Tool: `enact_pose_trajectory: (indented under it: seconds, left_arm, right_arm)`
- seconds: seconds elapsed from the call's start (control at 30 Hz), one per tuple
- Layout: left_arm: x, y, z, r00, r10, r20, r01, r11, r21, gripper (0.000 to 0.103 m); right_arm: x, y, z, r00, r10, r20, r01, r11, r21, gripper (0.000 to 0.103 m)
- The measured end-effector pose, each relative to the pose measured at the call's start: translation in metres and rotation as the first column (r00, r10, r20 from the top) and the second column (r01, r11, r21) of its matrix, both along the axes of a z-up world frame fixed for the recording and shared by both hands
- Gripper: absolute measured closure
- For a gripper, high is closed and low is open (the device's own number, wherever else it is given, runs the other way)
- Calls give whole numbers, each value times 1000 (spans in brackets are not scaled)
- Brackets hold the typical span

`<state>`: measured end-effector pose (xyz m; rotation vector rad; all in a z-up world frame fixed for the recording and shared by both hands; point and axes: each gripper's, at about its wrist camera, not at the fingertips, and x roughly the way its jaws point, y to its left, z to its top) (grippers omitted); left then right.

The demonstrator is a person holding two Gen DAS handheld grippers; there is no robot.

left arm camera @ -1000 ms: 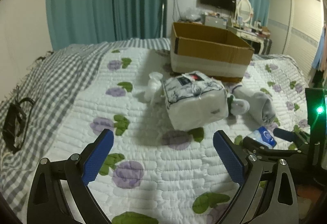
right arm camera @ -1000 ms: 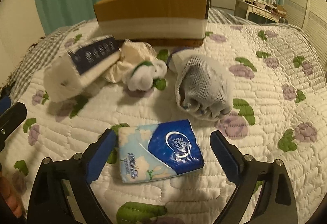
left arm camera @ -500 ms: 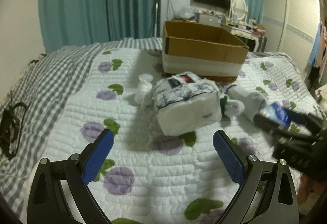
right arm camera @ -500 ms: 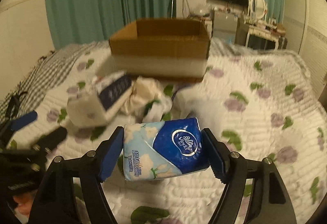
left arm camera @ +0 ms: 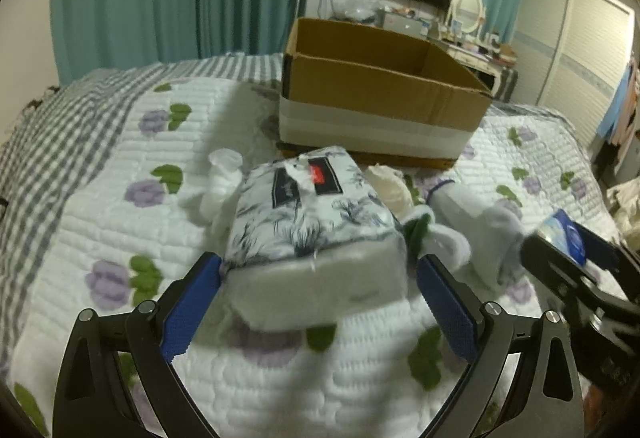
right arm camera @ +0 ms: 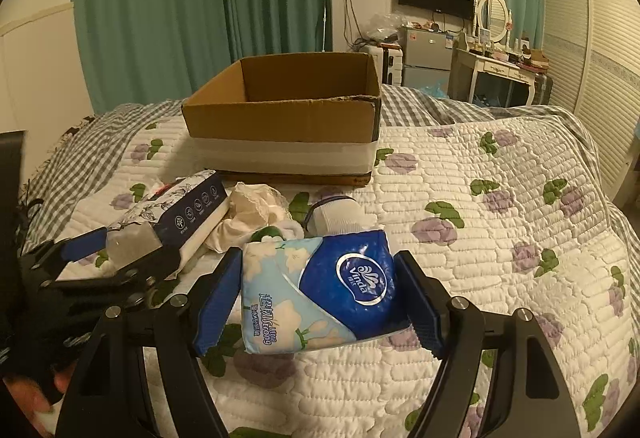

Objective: Organize soft objects
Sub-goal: 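Grasp the blue tissue pack with the right tool while the left tool grasps the white floral tissue pack, then carry both tissue packs over the cardboard box and open both tools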

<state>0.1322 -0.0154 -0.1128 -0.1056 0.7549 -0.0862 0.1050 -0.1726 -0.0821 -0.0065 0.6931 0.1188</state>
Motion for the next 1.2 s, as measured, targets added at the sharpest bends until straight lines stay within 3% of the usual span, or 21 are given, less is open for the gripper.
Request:
enact_pose_trajectory:
  seconds: [0.23,0.6,0.93,1.2]
  left_arm:
    - [5,-2,-3,1000,-15,11,14,1000,21,19]
    - [-27,-4,38,990,-63,127,53,996,76,23]
    - [-53,0,94,959,-70,275,42,993,106,23]
    - [-34,0,131,928,-80,365,38,992,119,23]
  right_arm:
    - [3,-1,0,1000,5,-7,-4,1000,17,28]
    - [-17,-4,25,998,-16,55,15,1000,22,28]
    - [-35,-4,75,988,2,157,-3,1000,6,28]
    - [-1,-2,134,971,71,227,-70,997,-14,28]
